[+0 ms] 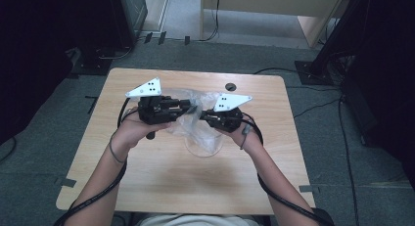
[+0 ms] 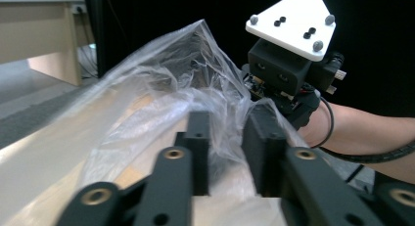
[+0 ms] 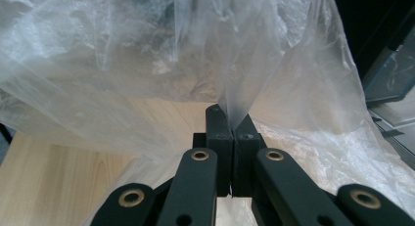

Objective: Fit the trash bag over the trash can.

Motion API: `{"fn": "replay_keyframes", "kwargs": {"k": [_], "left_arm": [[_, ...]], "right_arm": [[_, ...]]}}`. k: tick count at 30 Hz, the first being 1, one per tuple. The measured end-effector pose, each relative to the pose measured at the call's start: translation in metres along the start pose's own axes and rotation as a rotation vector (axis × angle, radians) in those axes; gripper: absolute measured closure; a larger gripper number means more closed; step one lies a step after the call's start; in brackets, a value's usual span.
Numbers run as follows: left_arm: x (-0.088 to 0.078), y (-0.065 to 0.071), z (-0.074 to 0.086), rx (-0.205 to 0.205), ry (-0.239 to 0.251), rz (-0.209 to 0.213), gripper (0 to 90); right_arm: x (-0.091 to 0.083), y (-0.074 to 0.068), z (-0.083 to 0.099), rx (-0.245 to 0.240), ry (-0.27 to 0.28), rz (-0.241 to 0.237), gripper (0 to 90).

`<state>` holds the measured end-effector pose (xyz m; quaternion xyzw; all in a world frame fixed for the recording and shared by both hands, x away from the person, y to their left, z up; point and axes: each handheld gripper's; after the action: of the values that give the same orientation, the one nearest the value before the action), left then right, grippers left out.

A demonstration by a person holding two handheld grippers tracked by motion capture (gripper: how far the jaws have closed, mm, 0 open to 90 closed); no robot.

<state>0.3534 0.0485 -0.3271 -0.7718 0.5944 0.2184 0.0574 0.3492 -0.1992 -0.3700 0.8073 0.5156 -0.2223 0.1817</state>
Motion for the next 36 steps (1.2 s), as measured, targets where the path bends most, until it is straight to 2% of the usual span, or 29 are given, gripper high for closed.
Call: {"fn": "replay_keyframes", "kwargs": {"k": [4, 9, 14, 15, 17, 19, 22, 25, 27, 30, 34, 35, 36], "left_arm": [[-0.004, -0.004, 0.001, -0.017, 0.003, -0.039, 61.6], [-0.012, -0.012, 0.006, -0.018, -0.014, -0.093, 52.1], [-0.023, -0.023, 0.012, -0.054, -0.002, -0.121, 40.4], [-0.025, -0.025, 0.014, -0.072, -0.008, -0.114, 38.6], [-0.026, -0.027, 0.018, -0.069, -0.019, -0.114, 36.2], [-0.023, -0.029, 0.023, -0.072, -0.048, -0.093, 34.4], [-0.012, -0.029, 0.029, -0.057, -0.094, -0.06, 29.8], [0.0, -0.024, 0.032, -0.017, -0.128, -0.02, 26.9], [0.009, -0.02, 0.032, -0.001, -0.113, 0.004, 25.9], [0.02, -0.015, 0.031, -0.007, -0.094, 0.027, 25.4], [0.034, -0.012, 0.032, -0.029, -0.091, 0.017, 25.5], [0.037, -0.012, 0.033, -0.03, -0.094, 0.016, 27.5], [0.039, -0.012, 0.034, -0.023, -0.1, 0.005, 33.5]], "right_arm": [[-0.006, 0.009, 0.006, 0.052, 0.017, 0.025, 90.0], [-0.017, 0.021, 0.013, 0.121, 0.037, 0.056, 90.0], [-0.029, 0.03, 0.016, 0.192, 0.086, 0.102, 90.0], [-0.031, 0.032, 0.017, 0.212, 0.093, 0.112, 90.0], [-0.034, 0.035, 0.019, 0.251, 0.112, 0.127, 90.0], [-0.036, 0.036, 0.019, 0.279, 0.132, 0.131, 90.0], [-0.036, 0.034, 0.016, 0.29, 0.154, 0.137, 90.0], [-0.036, 0.03, 0.011, 0.289, 0.168, 0.132, 90.0], [-0.036, 0.028, 0.009, 0.292, 0.174, 0.114, 90.0], [-0.033, 0.024, 0.006, 0.306, 0.193, 0.075, 90.0], [-0.025, 0.015, 0.002, 0.303, 0.191, 0.048, 90.0], [-0.023, 0.013, 0.001, 0.306, 0.194, 0.041, 90.0], [-0.021, 0.011, 0.0, 0.309, 0.199, 0.025, 90.0]]}}
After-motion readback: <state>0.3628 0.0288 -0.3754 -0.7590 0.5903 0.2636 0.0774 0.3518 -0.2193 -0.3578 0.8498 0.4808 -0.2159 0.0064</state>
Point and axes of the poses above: each handheld gripper's, and its own axes: x roughly forward along the jaws, z roughly out of its underside, y roughly to its right, and after that the axes turned 11 degrees about -y, right-handed
